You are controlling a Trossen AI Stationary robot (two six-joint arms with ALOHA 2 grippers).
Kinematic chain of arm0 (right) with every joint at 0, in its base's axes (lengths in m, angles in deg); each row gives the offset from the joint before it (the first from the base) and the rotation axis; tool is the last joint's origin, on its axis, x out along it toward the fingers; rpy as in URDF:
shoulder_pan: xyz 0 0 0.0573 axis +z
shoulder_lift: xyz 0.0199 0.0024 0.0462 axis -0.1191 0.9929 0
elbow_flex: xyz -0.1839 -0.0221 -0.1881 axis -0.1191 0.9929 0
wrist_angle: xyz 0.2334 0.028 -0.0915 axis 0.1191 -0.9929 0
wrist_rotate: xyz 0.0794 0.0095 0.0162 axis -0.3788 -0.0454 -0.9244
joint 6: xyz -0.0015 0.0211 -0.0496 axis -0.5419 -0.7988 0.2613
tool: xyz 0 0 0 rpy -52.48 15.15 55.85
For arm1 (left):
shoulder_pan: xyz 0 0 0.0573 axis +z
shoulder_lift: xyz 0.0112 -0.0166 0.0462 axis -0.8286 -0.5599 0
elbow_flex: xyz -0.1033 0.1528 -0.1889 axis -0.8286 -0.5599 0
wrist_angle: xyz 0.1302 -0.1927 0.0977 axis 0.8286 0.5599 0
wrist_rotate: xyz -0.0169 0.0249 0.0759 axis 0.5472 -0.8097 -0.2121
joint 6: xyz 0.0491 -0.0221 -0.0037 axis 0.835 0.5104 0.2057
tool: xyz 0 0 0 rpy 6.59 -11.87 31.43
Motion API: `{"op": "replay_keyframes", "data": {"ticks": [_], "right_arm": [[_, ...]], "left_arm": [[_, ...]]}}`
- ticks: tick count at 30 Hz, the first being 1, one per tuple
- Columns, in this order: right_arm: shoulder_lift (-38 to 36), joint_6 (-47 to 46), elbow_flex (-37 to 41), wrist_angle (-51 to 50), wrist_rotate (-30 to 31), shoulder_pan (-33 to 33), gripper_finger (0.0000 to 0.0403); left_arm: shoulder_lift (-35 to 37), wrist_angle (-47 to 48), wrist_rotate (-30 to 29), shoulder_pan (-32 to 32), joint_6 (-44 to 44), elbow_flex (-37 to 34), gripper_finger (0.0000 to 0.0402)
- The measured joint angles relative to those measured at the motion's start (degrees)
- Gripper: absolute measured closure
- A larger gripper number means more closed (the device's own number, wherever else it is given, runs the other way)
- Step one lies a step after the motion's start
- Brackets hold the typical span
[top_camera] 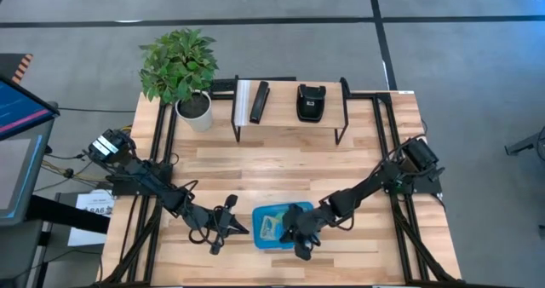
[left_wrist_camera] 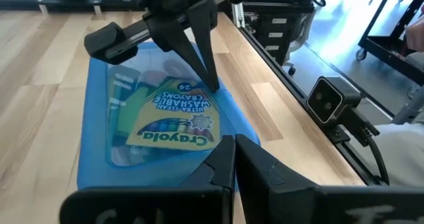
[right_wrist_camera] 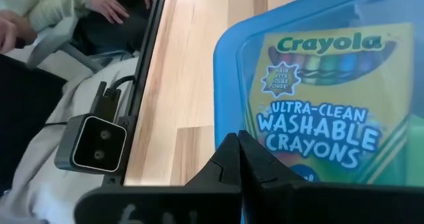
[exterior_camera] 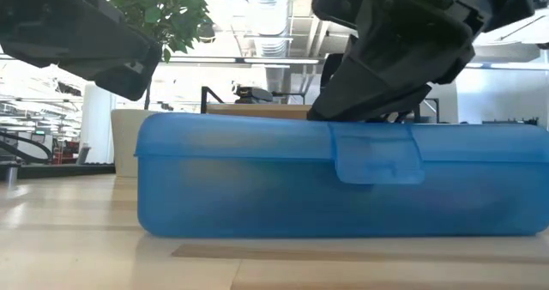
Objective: Pack school essentials
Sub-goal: Close the blue pencil box, then return to Home Position
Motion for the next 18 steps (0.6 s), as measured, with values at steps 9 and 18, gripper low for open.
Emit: {"op": "replay_keyframes", "data": {"ticks": [9, 18], "right_arm": [[0.4, 4.7, -2.1, -2.2, -0.5, -6.8, 0.0399], [-1.2, 12.7, -6.0, -2.8, -5.1, -10.9, 0.0381]], "left_arm": [[4.6, 1.1, -0.4, 0.0, 3.6, 0.0, 0.0401], [16.9, 11.9, -5.3, 0.1, 8.9, -0.1, 0.0401]]}}
